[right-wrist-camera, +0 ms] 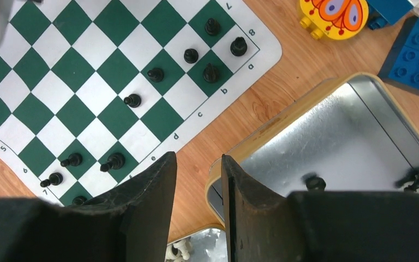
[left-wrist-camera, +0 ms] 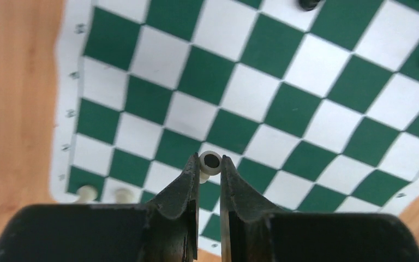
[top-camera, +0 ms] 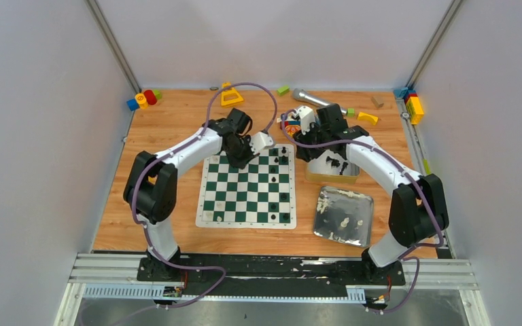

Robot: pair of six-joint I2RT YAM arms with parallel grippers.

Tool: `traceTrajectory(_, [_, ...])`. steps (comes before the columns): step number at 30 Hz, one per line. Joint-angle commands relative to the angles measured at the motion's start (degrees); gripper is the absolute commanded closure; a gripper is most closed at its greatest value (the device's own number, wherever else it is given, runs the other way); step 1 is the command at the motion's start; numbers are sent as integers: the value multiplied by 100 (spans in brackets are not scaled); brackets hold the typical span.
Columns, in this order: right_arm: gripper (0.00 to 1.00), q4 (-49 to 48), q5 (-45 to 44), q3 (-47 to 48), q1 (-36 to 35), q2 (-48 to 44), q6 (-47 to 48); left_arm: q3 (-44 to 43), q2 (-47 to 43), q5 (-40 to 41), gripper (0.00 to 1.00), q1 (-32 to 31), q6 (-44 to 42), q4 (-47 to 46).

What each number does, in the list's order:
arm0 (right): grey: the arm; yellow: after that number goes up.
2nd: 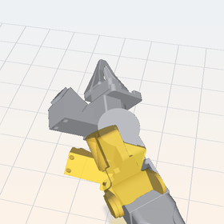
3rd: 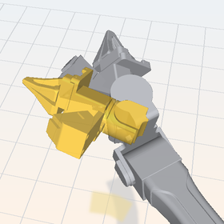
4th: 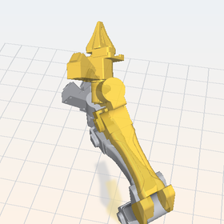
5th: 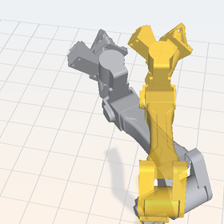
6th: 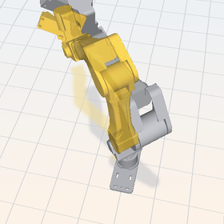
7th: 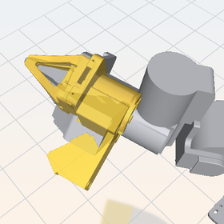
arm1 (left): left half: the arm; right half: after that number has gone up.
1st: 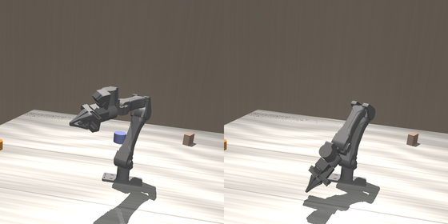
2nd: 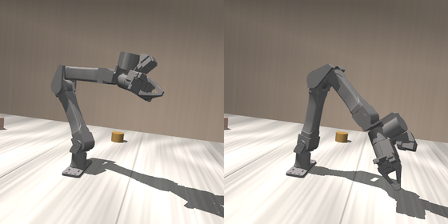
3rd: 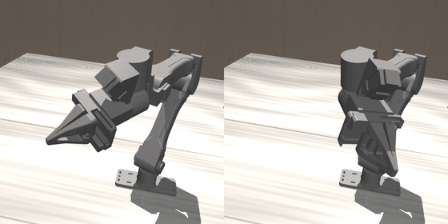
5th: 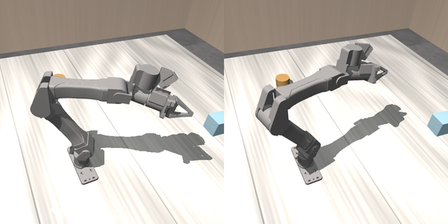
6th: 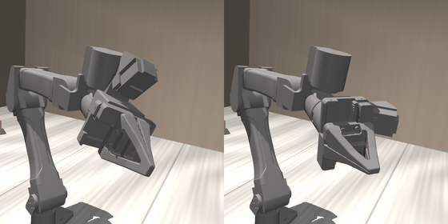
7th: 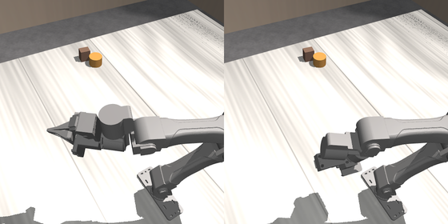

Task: Set up the chess pieces on the board
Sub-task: Place the chess piece on the chessboard.

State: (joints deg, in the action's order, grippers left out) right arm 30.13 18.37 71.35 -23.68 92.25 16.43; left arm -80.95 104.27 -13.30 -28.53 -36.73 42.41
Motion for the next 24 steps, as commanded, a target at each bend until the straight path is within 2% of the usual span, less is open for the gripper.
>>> traceTrajectory(1, [64,-77,319,-216,296,-487,-117,119,-149,-308,81,-363,937,-241])
traceTrajectory(7, [63,-83,571,-521,740,-930,-142,-91,214,-550,79,-697,1552,-260])
traceTrajectory(16, [63,-84,608,-763,808,-1087,-137,-252,773,-660,71,-952,1826,-303])
traceTrajectory(18, [63,-82,650,-768,808,-1064,-146,-231,777,-672,66,-957,1832,-326])
traceTrajectory(21, [63,-94,700,-801,804,-1055,-142,-82,599,-601,48,-957,1752,-426])
traceTrajectory(24, [63,-90,804,-832,808,-1067,-115,236,319,-462,37,-954,1627,-574])
